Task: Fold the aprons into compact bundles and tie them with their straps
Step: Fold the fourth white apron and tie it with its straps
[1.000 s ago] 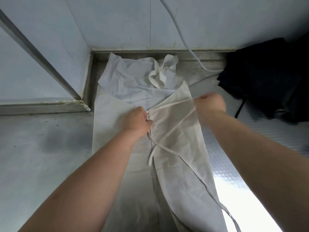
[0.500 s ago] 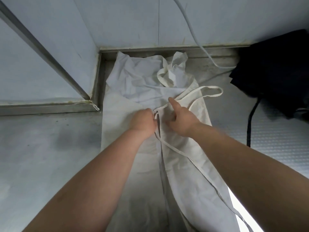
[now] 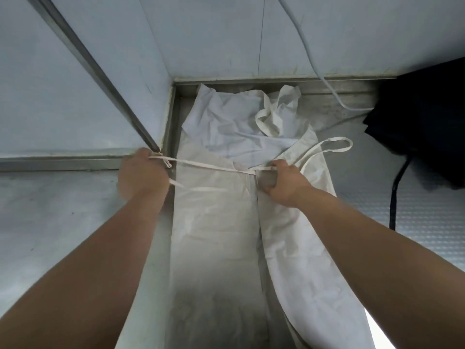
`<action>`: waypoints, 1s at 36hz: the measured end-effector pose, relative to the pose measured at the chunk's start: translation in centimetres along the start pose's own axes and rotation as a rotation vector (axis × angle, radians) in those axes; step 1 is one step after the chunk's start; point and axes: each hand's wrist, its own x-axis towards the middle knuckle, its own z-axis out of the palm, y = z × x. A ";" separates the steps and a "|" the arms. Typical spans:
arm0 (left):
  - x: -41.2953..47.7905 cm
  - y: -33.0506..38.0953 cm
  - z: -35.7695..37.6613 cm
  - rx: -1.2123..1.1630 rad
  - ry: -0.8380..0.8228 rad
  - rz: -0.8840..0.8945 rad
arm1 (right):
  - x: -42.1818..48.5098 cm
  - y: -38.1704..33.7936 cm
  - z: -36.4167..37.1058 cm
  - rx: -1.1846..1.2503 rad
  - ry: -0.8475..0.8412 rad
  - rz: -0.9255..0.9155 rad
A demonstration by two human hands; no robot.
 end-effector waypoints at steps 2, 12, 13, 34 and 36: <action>0.1 -1.1 -0.6 0.037 -0.002 -0.035 | -0.1 -0.2 0.0 -0.002 -0.005 0.000; -6.5 -0.6 2.6 -0.191 -0.135 0.514 | -2.4 0.1 1.4 -0.047 0.110 -0.099; -7.2 -0.3 3.1 -0.145 -0.245 0.569 | -2.9 0.4 1.6 -0.068 0.106 -0.131; -5.0 3.1 7.5 0.323 -0.286 0.718 | 0.1 1.5 0.0 -0.406 0.215 -0.103; -6.4 2.4 7.5 0.141 -0.246 0.754 | -0.8 1.0 0.5 -0.321 0.225 -0.110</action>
